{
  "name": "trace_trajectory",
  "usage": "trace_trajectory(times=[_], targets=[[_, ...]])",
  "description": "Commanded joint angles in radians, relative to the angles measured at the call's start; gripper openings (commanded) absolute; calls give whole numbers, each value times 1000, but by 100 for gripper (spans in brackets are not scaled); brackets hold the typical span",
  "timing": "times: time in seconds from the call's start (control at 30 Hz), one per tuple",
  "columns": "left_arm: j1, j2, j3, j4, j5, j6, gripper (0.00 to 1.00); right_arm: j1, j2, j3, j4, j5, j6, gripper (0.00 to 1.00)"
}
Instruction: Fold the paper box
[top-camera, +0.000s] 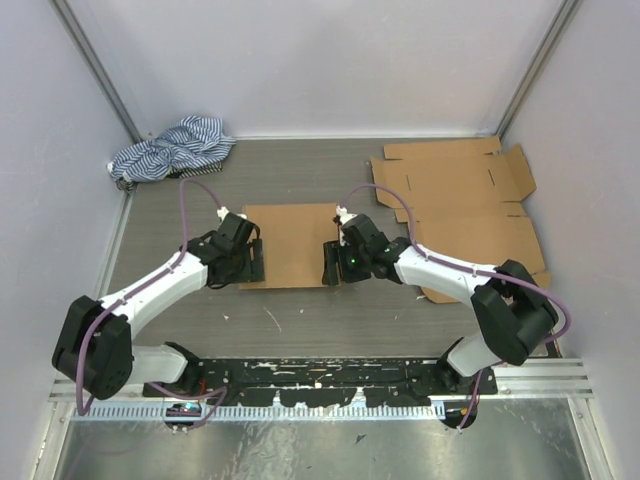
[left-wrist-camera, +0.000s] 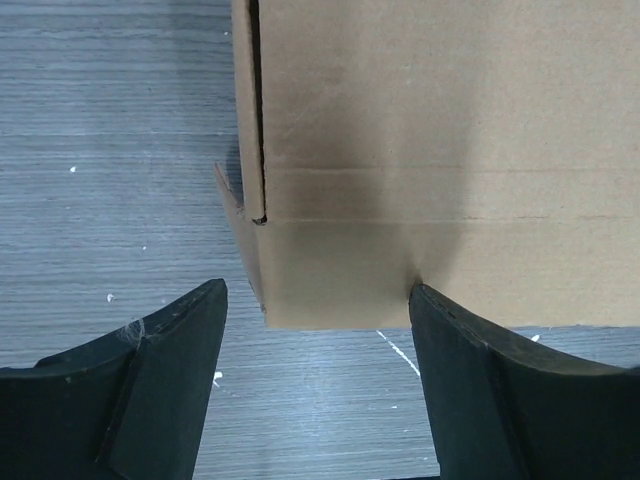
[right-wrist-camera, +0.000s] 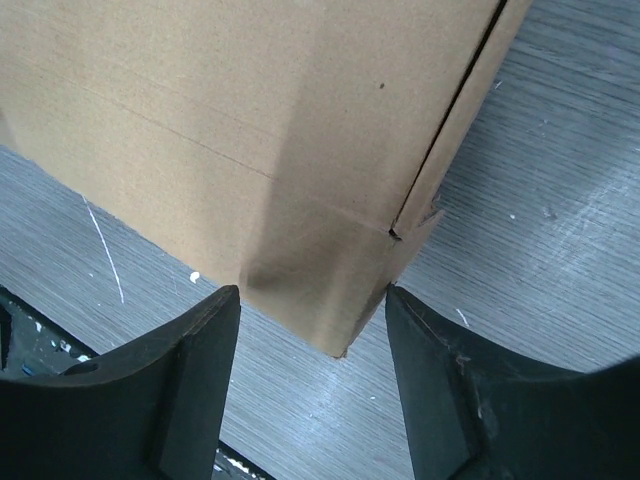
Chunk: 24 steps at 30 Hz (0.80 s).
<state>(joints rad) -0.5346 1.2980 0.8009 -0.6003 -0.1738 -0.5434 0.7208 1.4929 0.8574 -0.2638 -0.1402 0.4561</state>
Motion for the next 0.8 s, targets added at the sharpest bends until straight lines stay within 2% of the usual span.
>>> trace_trajectory(times=[0.0, 0.23, 0.4, 0.53, 0.77], targets=[[3, -9, -41, 78, 30, 3, 79, 6, -3, 35, 28, -15, 16, 64], [3, -75, -87, 114, 31, -3, 77, 11, -12, 32, 34, -15, 21, 64], [4, -205, -134, 146, -9, 11, 84, 12, -63, -1, 63, 0, 22, 72], [4, -334, -228, 276, -39, 34, 86, 12, -79, -11, 80, -8, 6, 73], [4, -297, -308, 416, -73, 69, 85, 12, -71, -14, 105, 0, 3, 78]])
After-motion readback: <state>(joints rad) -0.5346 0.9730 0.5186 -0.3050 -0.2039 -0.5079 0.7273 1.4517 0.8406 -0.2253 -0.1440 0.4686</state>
